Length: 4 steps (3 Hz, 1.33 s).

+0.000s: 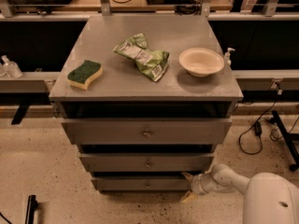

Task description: Open bottom drawer

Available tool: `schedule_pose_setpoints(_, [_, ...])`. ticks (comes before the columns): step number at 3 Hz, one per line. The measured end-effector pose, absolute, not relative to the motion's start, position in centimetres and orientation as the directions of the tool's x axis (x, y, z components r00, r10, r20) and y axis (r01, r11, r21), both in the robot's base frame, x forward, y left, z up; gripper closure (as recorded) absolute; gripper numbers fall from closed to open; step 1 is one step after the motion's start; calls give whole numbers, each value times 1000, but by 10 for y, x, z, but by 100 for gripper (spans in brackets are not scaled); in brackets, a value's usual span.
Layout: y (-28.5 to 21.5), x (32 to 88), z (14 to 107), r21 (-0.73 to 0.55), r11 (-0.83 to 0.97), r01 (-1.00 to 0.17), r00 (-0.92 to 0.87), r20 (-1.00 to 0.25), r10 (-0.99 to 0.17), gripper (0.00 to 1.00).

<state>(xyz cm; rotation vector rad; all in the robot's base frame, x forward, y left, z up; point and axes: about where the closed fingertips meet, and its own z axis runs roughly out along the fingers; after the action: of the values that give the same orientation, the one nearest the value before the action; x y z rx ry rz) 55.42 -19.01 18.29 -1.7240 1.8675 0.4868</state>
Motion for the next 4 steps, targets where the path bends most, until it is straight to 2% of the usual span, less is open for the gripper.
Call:
schedule_pose_setpoints(2, [-181,552,192,-112,98,-989,-5,-634,-774,60])
schedule_pose_setpoints(3, [-181,552,192,-112,98,-989,-5,-634,-774,82])
schedule_pose_setpoints(4, [-180,550,193,-111,92,-990,0,-637,-771,84])
